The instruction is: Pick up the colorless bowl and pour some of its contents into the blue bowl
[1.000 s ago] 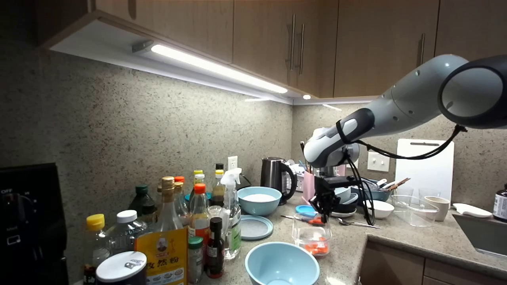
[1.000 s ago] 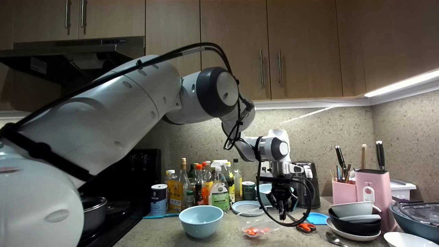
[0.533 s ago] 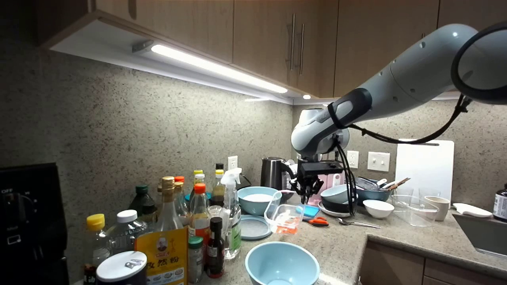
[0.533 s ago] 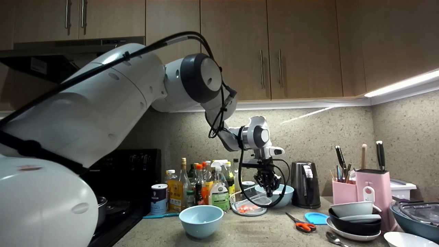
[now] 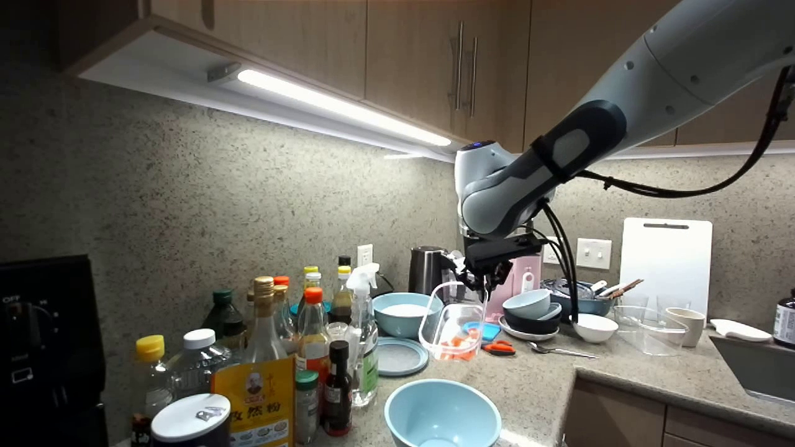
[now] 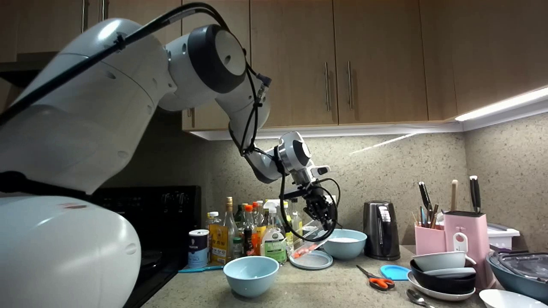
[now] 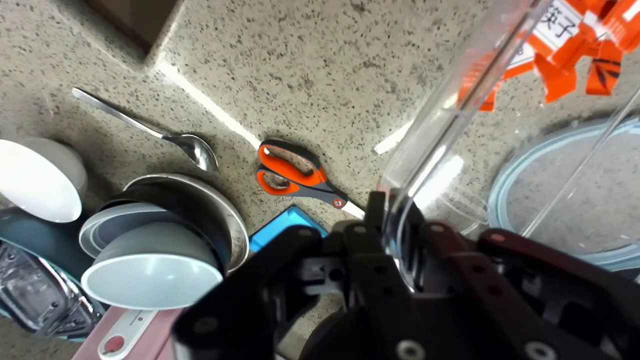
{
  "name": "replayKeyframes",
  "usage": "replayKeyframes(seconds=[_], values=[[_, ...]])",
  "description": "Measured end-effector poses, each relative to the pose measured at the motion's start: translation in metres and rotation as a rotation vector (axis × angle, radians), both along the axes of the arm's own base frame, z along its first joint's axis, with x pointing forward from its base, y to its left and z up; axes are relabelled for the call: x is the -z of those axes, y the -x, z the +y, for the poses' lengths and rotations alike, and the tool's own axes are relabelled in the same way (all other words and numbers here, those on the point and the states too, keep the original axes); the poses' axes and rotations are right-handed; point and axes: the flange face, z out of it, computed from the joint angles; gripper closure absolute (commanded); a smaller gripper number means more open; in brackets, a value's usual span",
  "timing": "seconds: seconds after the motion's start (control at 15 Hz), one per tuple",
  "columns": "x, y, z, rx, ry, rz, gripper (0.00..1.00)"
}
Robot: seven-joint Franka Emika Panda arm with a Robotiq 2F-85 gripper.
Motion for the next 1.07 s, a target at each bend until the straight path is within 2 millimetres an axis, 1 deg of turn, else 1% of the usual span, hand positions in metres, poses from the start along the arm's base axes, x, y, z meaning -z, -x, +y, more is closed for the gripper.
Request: replayKeyframes(seconds=[0.07,0.13,0.27,0.33,0.4,0.53,0.73,0.87,1.07], values=[[-0.004,0.01,0.009,-0.015,0.0,0.003,0.91],[-0.009,0.019,0.017,-0.028,-0.009,0.007,0.91],[-0.016,0.033,0.023,-0.039,-0.022,0.01,0.91],[-0.018,0.036,0.023,-0.04,-0.023,0.01,0.98],[-0.018,0.037,0.022,-0.039,-0.024,0.011,0.98],[-0.017,0.036,0.021,-0.007,0.048,-0.024,0.98],[-0.006,0.034,0.033,0.062,0.172,-0.114,0.98],[0.008,0.035,0.048,0.093,0.222,-0.156,0.98],[0.027,0.039,0.069,0.119,0.263,-0.168,0.98]])
